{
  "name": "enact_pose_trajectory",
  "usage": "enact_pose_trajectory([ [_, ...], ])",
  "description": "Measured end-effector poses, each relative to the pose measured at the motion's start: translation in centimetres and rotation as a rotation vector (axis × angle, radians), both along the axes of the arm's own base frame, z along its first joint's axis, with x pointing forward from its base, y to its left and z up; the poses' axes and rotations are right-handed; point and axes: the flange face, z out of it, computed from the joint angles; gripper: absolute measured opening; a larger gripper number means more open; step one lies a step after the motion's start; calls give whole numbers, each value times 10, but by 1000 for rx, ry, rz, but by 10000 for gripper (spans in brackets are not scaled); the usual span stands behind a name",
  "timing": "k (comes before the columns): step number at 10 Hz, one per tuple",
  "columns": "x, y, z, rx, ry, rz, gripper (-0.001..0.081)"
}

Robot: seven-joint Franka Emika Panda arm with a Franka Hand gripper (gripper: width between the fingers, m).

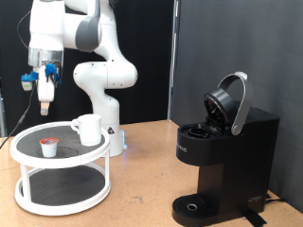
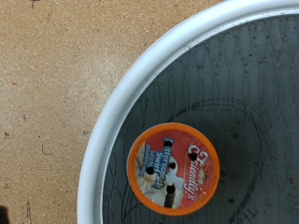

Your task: Make a cup of coffee with the keurig machine

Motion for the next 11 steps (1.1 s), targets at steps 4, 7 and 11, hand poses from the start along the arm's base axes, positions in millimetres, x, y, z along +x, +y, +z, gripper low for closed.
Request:
enact_pose_trajectory([
  [4, 3, -3, -20, -17, -30, -16, 734],
  [7, 5, -1, -39, -35, -20, -23, 734],
  [11, 3, 6, -60, -42, -9, -17, 734],
])
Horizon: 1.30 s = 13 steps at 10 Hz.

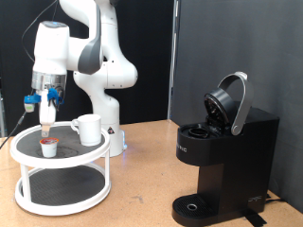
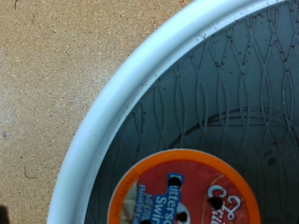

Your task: Make a cup of coffee with the keurig machine

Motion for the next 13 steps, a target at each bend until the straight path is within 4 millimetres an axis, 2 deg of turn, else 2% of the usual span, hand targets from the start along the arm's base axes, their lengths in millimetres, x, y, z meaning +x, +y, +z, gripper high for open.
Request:
enact_pose_trajectory([
  [5, -5, 9, -23, -24, 7, 9, 734],
  [13, -5, 9, -40, -35, 16, -19, 734],
])
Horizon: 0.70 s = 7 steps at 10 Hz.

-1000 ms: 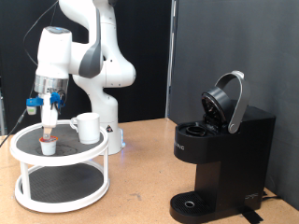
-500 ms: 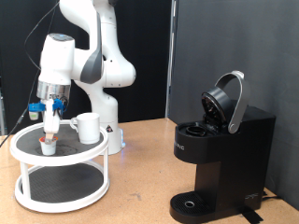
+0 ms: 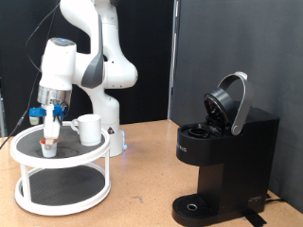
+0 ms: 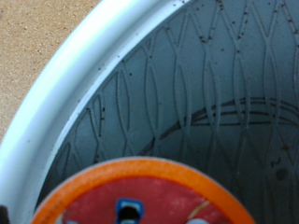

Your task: Make a cup of coffee with the keurig machine

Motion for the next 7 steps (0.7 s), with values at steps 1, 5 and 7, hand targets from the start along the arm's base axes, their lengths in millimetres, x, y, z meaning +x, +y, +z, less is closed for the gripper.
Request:
enact_pose_trajectory([
  [1, 0, 0, -1, 0, 3, -6, 734],
  [5, 2, -2, 1, 2, -4, -16, 607],
  [7, 3, -2, 2, 7, -7, -23, 428],
])
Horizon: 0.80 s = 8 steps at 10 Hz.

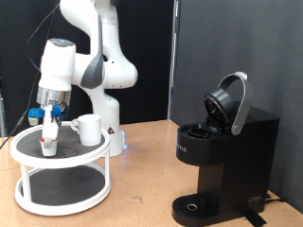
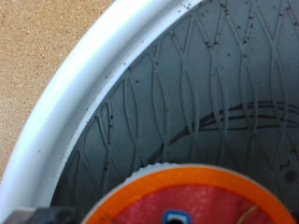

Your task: Make a cup of coffee with the keurig machine

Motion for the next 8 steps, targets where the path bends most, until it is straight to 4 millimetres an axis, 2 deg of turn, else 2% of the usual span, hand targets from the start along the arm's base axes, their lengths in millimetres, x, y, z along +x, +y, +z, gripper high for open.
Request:
enact_pose_trajectory([
  [1, 1, 0, 1, 12, 3, -6, 381],
  [2, 2, 0, 6, 37, 19, -12, 381],
  [6, 3, -7, 61, 97, 66, 6, 381],
  [7, 2, -6, 70, 93, 69, 10, 382],
  [8, 1, -6, 68, 96, 71, 9, 382],
])
